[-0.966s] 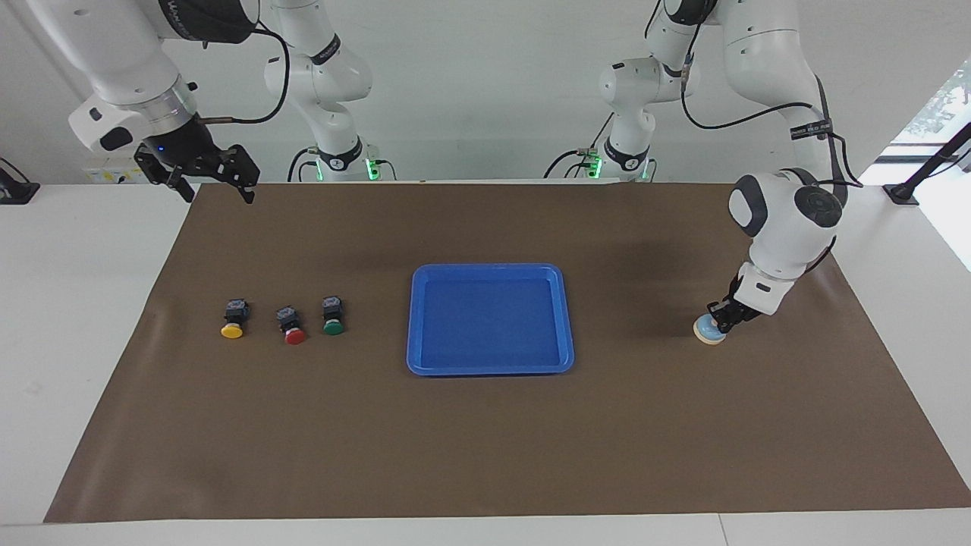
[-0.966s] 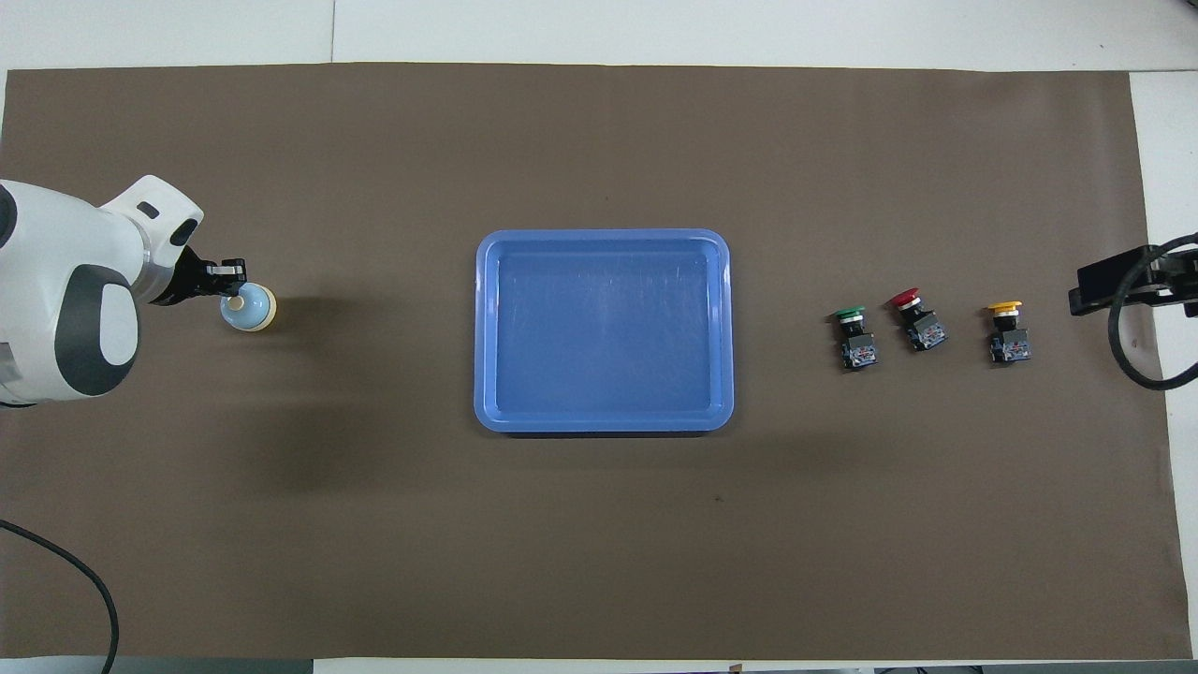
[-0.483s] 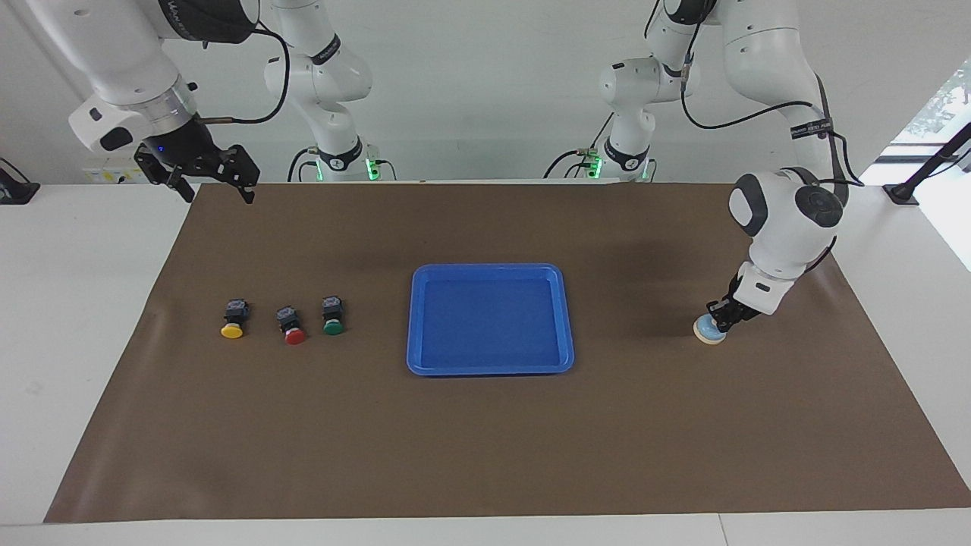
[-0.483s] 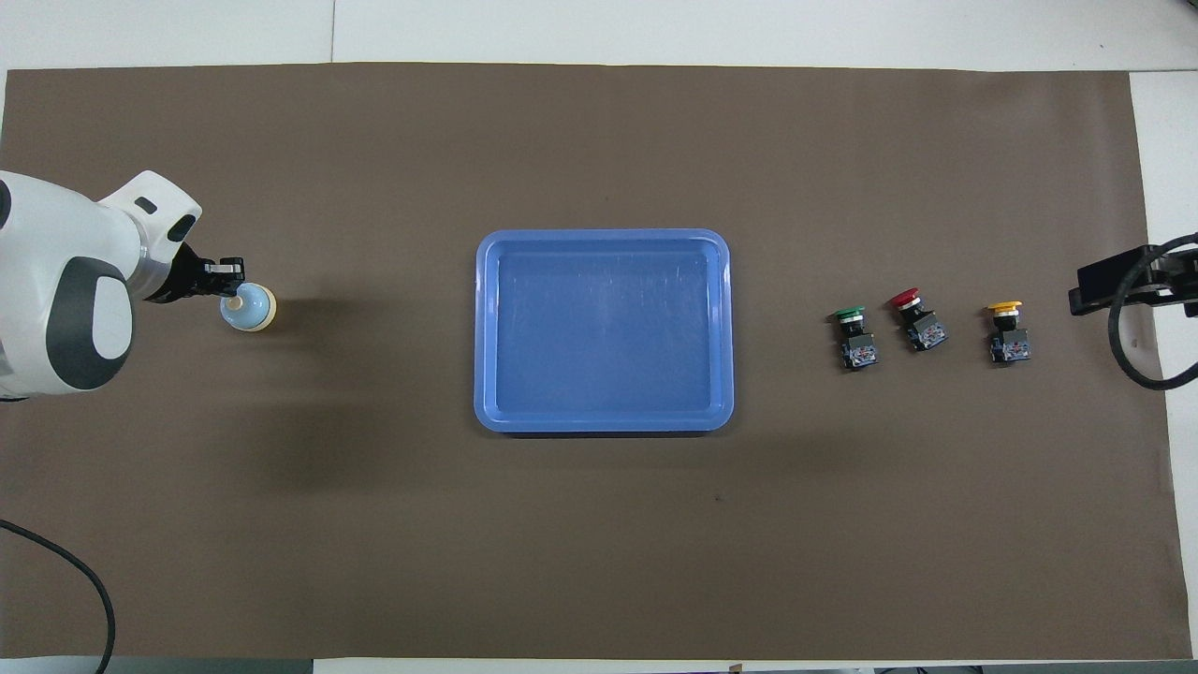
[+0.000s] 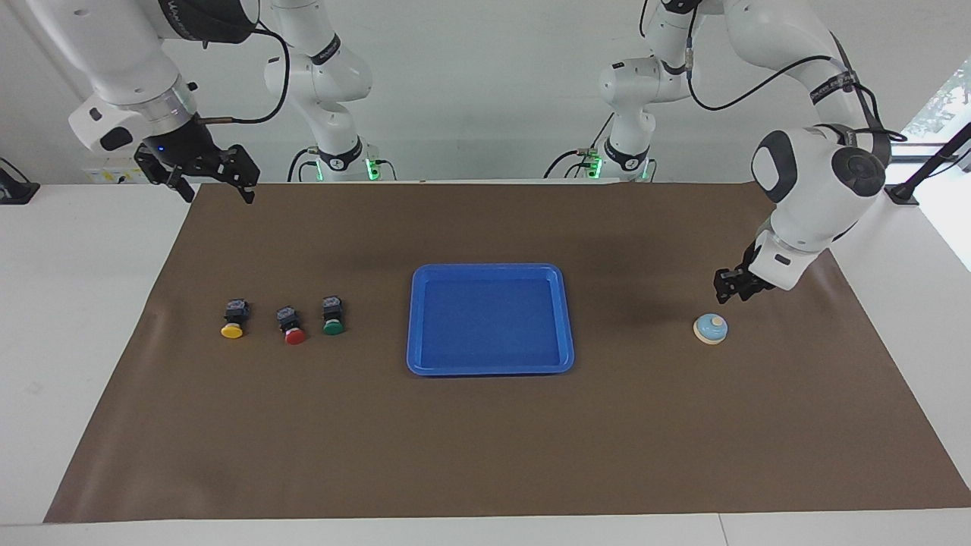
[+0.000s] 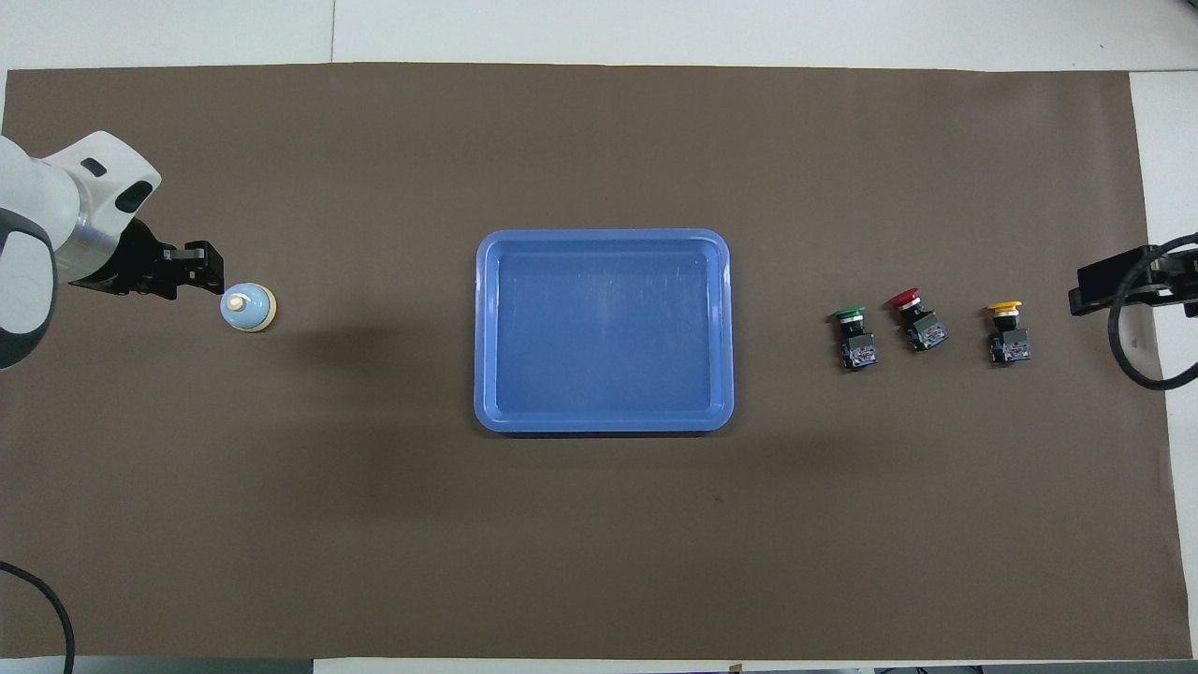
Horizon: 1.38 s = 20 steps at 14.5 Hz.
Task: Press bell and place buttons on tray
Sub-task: 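Raise the left gripper off the bell and draw it back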
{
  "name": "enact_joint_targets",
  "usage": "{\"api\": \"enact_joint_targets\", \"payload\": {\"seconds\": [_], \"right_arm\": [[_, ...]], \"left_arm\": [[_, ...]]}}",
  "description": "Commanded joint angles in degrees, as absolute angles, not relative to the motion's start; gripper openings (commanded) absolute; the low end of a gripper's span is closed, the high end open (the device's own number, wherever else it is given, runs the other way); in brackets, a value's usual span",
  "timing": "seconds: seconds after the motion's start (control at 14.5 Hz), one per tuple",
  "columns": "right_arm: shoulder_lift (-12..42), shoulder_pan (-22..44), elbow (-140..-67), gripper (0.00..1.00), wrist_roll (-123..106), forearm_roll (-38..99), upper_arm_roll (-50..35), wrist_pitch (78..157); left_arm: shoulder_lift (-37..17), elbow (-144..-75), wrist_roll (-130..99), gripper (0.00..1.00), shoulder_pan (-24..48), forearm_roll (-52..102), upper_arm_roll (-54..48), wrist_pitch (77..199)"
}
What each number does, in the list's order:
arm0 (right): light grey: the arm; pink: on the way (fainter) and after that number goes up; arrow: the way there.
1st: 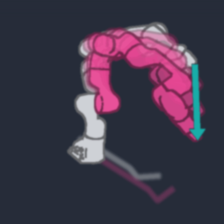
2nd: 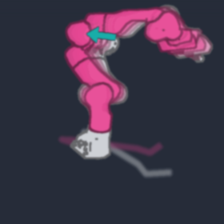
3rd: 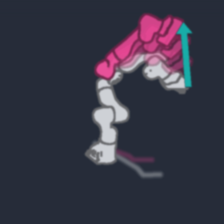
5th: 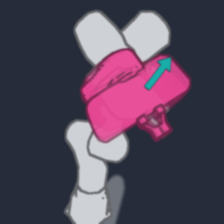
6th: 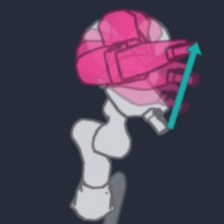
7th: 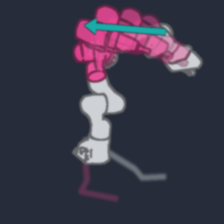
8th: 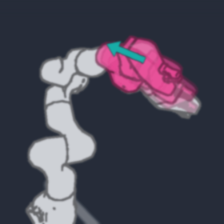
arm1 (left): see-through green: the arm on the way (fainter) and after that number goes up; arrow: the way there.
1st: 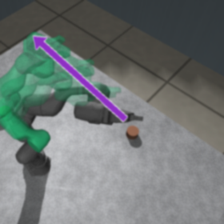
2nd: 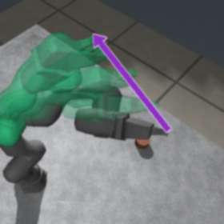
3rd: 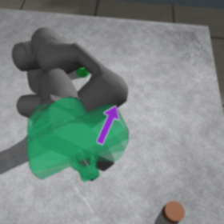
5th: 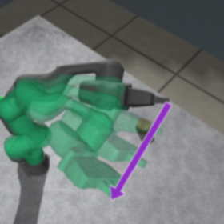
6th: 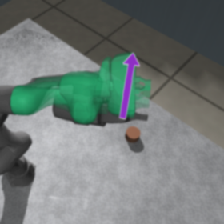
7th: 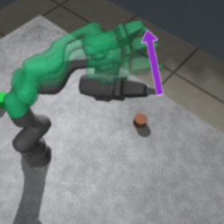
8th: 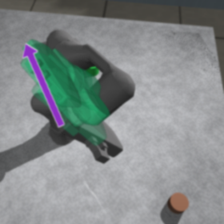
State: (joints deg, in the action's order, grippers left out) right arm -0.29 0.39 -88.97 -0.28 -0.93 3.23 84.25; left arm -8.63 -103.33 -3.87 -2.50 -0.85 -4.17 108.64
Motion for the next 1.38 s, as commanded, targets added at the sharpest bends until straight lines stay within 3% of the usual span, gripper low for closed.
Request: {"api": "enact_joint_targets", "payload": {"seconds": [0.0, 0.21, 0.55, 0.83, 1.31], "right_arm": [[-1.7, 0.2, -90.4, 1.0, 0.2, -1.3, 2.9, 83.9], [-1.7, 0.1, -90.4, 1.0, 0.2, -1.4, 2.9, 83.9], [-1.7, -0.3, -90.4, 1.0, -0.1, -1.3, 3.0, 83.9], [-1.8, -3.1, -90.6, 1.0, -0.2, -1.4, 3.3, 84.1], [0.0, -8.1, -101.5, 1.0, -3.2, -0.5, 3.3, 102.8]], "left_arm": [[-1.9, -104.2, -4.7, 1.0, -1.9, -1.8, -4.0, 101.8], [2.0, -104.1, -4.7, 1.0, -1.7, -1.8, -4.1, 96.5], [3.1, -99.3, -4.8, 1.0, -1.6, -1.3, -6.2, 88.0], [3.1, -99.2, -4.9, 1.0, -1.1, -1.1, -6.3, 88.1], [3.4, -99.3, -4.7, 1.0, -1.1, -1.1, -6.2, 88.0]]}}
